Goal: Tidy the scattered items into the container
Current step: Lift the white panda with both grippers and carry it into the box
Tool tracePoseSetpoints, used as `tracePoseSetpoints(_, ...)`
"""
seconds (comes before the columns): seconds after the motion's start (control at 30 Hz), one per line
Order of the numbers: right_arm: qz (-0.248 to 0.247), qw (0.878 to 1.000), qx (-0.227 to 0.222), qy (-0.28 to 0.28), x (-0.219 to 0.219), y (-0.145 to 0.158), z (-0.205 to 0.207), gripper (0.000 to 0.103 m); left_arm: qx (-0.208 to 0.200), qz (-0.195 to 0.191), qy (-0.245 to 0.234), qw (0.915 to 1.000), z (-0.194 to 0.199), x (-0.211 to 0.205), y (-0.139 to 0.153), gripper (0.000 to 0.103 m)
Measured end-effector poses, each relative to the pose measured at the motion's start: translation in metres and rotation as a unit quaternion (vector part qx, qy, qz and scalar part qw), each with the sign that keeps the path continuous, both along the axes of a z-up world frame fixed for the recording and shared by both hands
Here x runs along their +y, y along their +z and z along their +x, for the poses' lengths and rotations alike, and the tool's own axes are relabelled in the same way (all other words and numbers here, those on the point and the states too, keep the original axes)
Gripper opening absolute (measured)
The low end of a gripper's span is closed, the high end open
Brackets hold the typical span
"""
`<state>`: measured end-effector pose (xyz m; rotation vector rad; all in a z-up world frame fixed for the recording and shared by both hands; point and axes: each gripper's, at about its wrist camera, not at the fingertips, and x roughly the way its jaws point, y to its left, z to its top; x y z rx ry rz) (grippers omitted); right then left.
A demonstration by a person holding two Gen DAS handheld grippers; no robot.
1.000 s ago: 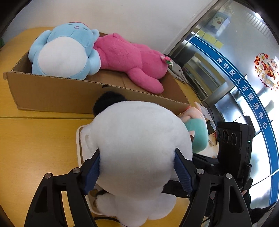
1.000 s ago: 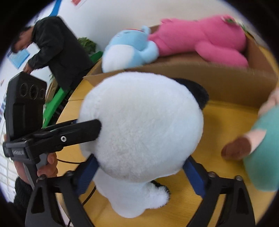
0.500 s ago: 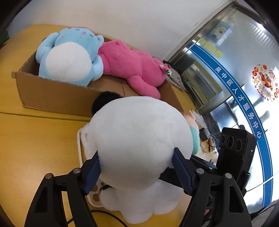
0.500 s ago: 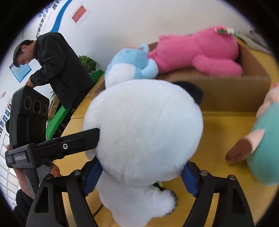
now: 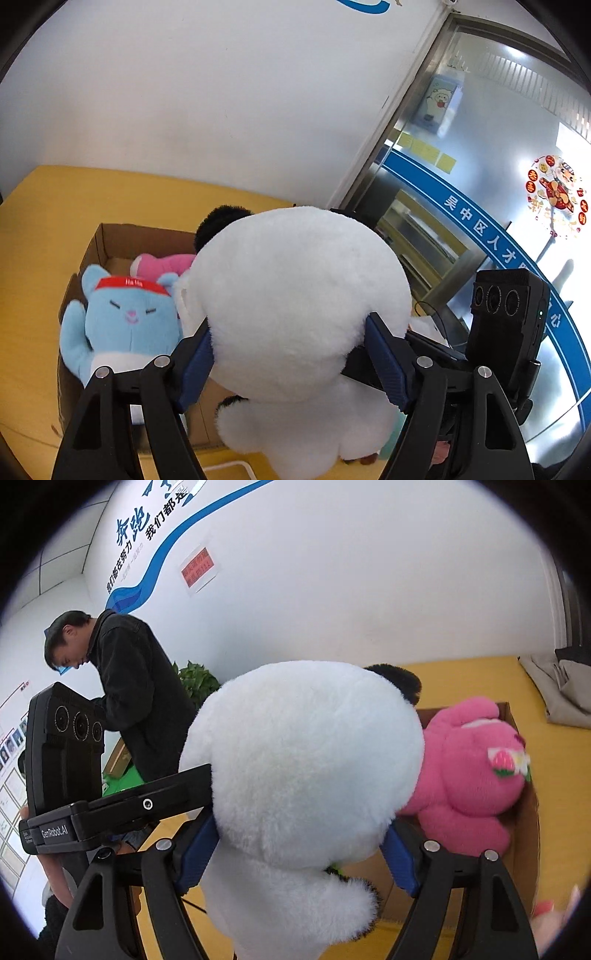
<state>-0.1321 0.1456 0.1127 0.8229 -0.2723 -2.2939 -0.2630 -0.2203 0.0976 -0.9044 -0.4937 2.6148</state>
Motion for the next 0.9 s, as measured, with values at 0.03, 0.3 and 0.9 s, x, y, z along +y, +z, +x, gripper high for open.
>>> tracePoseSetpoints(0.03, -0.002, 1.0, -0.005, -0.001, -0.002, -0.003, -0.015, 0.079, -0.009, -0.009, -0.003, 0.9999, -0.014, 0.0, -0.005, 0.081)
tracePoseSetpoints(0.3, 0.033, 0.989, -0.142, -0.008, -0.002, -0.127, -0.085, 0.07, -0.149, -0.064, -0.029, 0.9864, -0.071, 0.016, -0.131, 0.082)
tracePoseSetpoints(0.9, 0.066, 0.997, -0.027, -0.015, 0.041, -0.062, -0.067, 0.081, -0.124, -0.025, 0.047, 0.9909, -0.059, -0.006, -0.097, 0.095)
